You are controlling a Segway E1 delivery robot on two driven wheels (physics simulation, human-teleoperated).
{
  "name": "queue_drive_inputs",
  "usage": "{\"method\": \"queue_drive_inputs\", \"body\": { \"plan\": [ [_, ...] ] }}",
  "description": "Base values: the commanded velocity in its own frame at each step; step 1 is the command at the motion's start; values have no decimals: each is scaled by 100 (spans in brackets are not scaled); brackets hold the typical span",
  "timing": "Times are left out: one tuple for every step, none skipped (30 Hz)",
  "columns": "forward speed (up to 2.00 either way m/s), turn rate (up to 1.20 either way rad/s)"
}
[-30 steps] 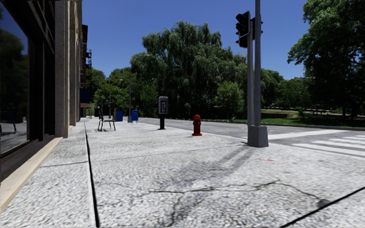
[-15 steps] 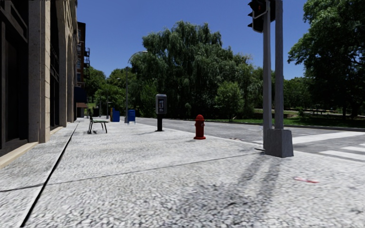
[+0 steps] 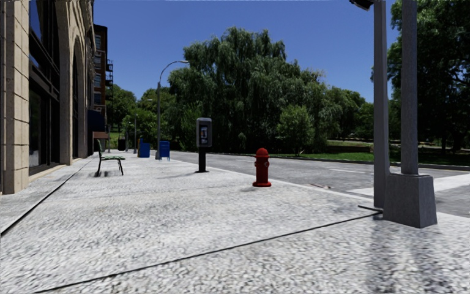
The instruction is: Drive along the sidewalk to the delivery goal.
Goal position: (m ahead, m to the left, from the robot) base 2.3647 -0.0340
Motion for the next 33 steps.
{"method": "queue_drive_inputs", "body": {
  "plan": [
    [200, 0],
    [200, 0],
    [199, 0],
    [199, 0],
    [198, 0],
    [198, 0],
    [198, 0],
    [198, 0],
    [198, 0],
    [198, 0],
    [198, 0],
    [198, 0],
    [198, 0],
    [198, 0],
    [198, 0],
    [197, 0],
    [197, 0],
    [195, 0],
    [193, 0],
    [193, 0],
    [193, 0],
    [193, 0],
    [193, 0],
    [193, 0],
    [193, 0],
    [192, 0],
    [192, 0],
    [192, 0],
    [192, 0],
    [192, 0],
    [194, 0],
    [194, 0],
    [198, 0]
  ]
}}
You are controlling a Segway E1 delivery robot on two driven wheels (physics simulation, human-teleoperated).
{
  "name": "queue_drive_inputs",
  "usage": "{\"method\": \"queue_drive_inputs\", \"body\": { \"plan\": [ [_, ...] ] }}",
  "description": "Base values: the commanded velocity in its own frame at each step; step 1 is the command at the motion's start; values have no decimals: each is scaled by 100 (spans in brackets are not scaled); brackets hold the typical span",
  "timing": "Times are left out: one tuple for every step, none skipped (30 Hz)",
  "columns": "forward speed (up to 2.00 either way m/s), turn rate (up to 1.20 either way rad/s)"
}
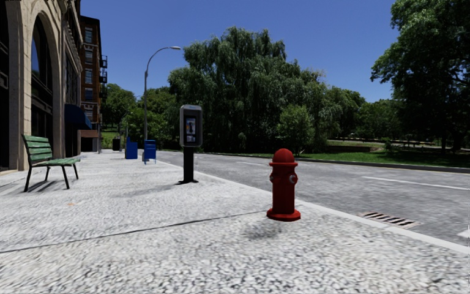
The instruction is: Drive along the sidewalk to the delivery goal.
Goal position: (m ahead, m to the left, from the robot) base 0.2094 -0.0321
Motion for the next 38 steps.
{"method": "queue_drive_inputs", "body": {
  "plan": [
    [200, 0],
    [200, 0],
    [200, 0],
    [199, 0],
    [198, 0],
    [189, 0],
    [189, 0],
    [161, 0],
    [0, 0],
    [0, 0],
    [0, 0],
    [0, 0],
    [0, 0],
    [0, 0],
    [0, 0],
    [0, 0],
    [0, 0],
    [0, 0],
    [0, 0],
    [0, 0],
    [0, 0],
    [0, 0],
    [0, 0],
    [0, 0],
    [0, 0],
    [0, 0],
    [0, 0],
    [0, 0],
    [0, 0],
    [0, 0],
    [0, 0],
    [0, 0],
    [0, 0],
    [0, 0],
    [0, 0],
    [0, 0],
    [0, 0],
    [0, 0]
  ]
}}
